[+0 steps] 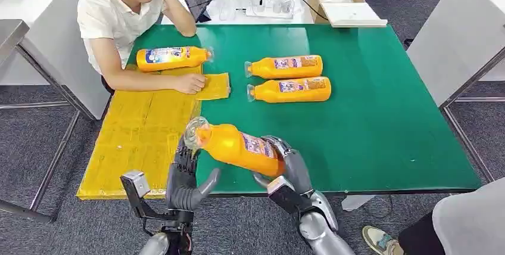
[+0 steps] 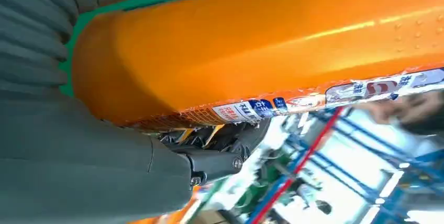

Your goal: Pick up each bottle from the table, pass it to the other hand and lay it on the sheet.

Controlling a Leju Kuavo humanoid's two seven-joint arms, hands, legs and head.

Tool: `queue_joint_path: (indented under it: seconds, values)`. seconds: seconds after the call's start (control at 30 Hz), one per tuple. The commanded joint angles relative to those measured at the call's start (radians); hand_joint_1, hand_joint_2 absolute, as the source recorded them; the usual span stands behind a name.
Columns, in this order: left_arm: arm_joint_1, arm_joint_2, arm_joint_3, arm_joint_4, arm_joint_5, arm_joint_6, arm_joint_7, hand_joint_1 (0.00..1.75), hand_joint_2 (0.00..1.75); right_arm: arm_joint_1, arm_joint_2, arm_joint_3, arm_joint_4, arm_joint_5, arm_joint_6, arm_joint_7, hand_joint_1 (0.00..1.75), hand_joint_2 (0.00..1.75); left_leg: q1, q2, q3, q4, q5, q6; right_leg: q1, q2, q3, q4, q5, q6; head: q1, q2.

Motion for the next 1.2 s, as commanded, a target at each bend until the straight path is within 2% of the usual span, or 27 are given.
queue_joint_path:
  seconds: [0.03,0.23,0.73,0.9,1.07,1.1,1.13,1.2]
  values:
    - [-0.036,0.088,-0.121,0.022,-0.068,-0.065,-0.025,0.0,1.75,-0.033,-0.017,0.141,-0.004,0.002,0.054,0.002,1.75,1.75,0.0,0.001,0.001,-0.001,0.0,-0.001,0.0,0.0,0.001,0.0,0.0,-0.001,0.0,0.0]
    - [-0.036,0.087,-0.126,0.016,-0.079,-0.072,-0.023,0.0,1.75,-0.056,-0.019,0.186,0.036,0.026,0.08,0.006,1.75,1.75,0.001,0.002,0.001,-0.001,0.0,-0.002,0.001,0.0,0.001,-0.001,0.001,-0.002,0.0,0.0]
    - [-0.038,0.088,-0.129,0.017,-0.085,-0.077,-0.021,0.0,1.75,-0.067,-0.019,0.204,0.057,0.036,0.091,0.012,1.75,1.75,0.001,0.001,0.001,-0.001,0.0,-0.002,0.001,0.0,0.001,-0.001,0.001,-0.002,0.0,0.0]
    - [-0.049,0.078,-0.122,0.039,-0.095,-0.072,-0.016,0.0,1.75,-0.101,-0.005,0.261,0.113,0.085,0.093,0.03,1.75,1.75,0.001,0.002,0.001,-0.001,0.0,-0.002,0.002,0.001,0.001,-0.001,0.001,-0.002,0.0,0.0]
    - [-0.09,0.047,-0.084,0.121,-0.042,-0.056,0.045,0.0,1.75,-0.097,0.02,0.345,0.113,0.139,0.061,0.018,1.75,1.75,0.001,0.001,0.001,-0.001,0.0,-0.002,0.001,0.0,0.001,-0.001,0.001,-0.002,0.0,0.0]
    - [-0.093,0.042,-0.077,0.129,-0.029,-0.058,0.05,1.61,1.75,-0.096,0.02,0.352,0.111,0.142,0.056,0.017,1.75,1.75,0.001,0.0,0.001,-0.001,0.0,-0.001,0.001,0.0,0.001,-0.001,0.0,-0.001,0.0,0.0]
    - [-0.1,0.04,-0.071,0.138,-0.008,-0.069,0.055,1.75,1.75,-0.094,0.022,0.362,0.11,0.148,0.046,0.016,1.75,1.75,0.001,0.001,0.001,-0.002,0.0,-0.002,0.001,-0.001,0.002,-0.002,0.0,-0.002,0.0,0.0]
    - [-0.101,0.027,-0.047,0.138,0.068,-0.113,0.07,1.75,1.75,-0.093,0.027,0.386,0.129,0.154,0.036,0.018,1.75,1.75,0.001,0.0,0.002,-0.001,0.0,-0.002,0.002,-0.001,0.002,-0.001,0.0,-0.002,0.0,0.0]
